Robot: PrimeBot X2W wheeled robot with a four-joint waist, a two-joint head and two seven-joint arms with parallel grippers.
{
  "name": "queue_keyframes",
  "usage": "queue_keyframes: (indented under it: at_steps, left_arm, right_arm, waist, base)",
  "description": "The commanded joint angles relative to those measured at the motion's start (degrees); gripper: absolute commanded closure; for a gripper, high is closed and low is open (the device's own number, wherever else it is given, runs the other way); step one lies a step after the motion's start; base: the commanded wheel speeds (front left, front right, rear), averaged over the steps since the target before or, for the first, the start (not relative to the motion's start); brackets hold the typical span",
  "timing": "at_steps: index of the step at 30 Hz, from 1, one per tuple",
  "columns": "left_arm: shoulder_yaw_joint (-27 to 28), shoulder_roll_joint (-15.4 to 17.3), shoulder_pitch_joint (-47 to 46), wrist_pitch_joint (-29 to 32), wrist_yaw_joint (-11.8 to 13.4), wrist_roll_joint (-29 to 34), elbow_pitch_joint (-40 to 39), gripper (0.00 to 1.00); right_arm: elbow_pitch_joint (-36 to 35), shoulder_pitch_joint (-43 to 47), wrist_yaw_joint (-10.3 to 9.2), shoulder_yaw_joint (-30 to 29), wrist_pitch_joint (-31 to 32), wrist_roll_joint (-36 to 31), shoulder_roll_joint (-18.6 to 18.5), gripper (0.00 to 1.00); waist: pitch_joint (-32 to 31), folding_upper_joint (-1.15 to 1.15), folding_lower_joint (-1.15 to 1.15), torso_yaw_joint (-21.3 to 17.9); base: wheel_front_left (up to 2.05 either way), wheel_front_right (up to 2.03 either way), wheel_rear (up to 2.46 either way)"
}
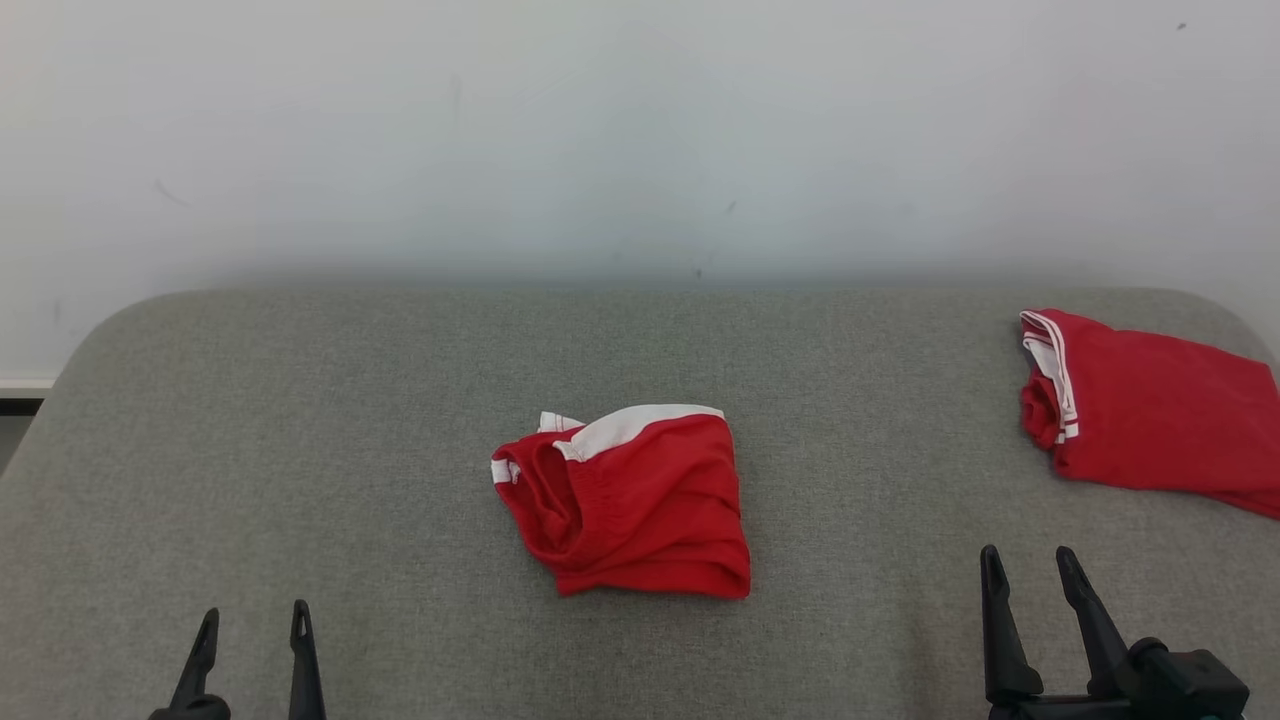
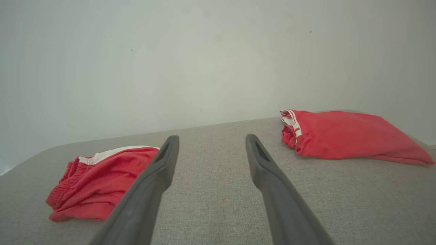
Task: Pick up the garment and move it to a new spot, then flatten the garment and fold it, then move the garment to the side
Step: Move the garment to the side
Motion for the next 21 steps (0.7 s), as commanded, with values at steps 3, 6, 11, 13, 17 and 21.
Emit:
queue_keyframes:
  at_steps: [3,6,11,13,17,21]
  left_arm:
    - [-0.2,0.3,0.4,0.3,0.4,-0.1,-0.3,0.0]
    - [-0.2,0.3,0.5,0.3,0.5,-0.2,-0.5,0.0]
    - [-0.2,-0.1,-0.1,0.4,0.6,-0.9,-0.4,0.0]
    - [-0.1,-0.3,-0.3,0.5,0.6,-1.5,-0.2,0.0]
    - [-0.6,-0.7,-0.7,0.5,0.6,-1.6,0.1,0.0]
    - [-1.0,-1.0,-1.2,0.4,0.6,-2.0,0.7,0.0]
  right_arm:
    - [0.0,-0.4,-0.15,-0.1,0.2,0.2,0.1,0.0]
    - [0.1,-0.5,-0.15,0.0,0.5,0.3,0.1,0.0]
    - [0.8,-1.7,-0.15,0.6,2.3,2.1,0.1,0.0]
    - [1.8,-3.0,-0.15,1.4,3.3,2.8,0.1,0.0]
    - [6.3,-8.2,-0.15,3.3,6.5,4.3,0.1,0.0]
    - [13.8,-15.3,-0.15,5.7,9.1,4.5,0.1,0.0]
  waist:
    - [0.0,0.0,0.0,-0.1]
    - [0.0,0.0,0.0,-0.2]
    - [0.2,0.0,0.0,0.2]
    - [0.3,0.0,0.0,0.6]
    - [0.8,0.0,0.0,1.6]
    - [1.4,0.0,0.0,2.8]
  base:
    - [0.0,0.0,0.0]
    - [0.0,0.0,0.0]
    - [0.0,0.0,0.0]
    - [0.0,0.0,0.0]
    - [0.0,0.0,0.0]
    - [0.0,0.0,0.0]
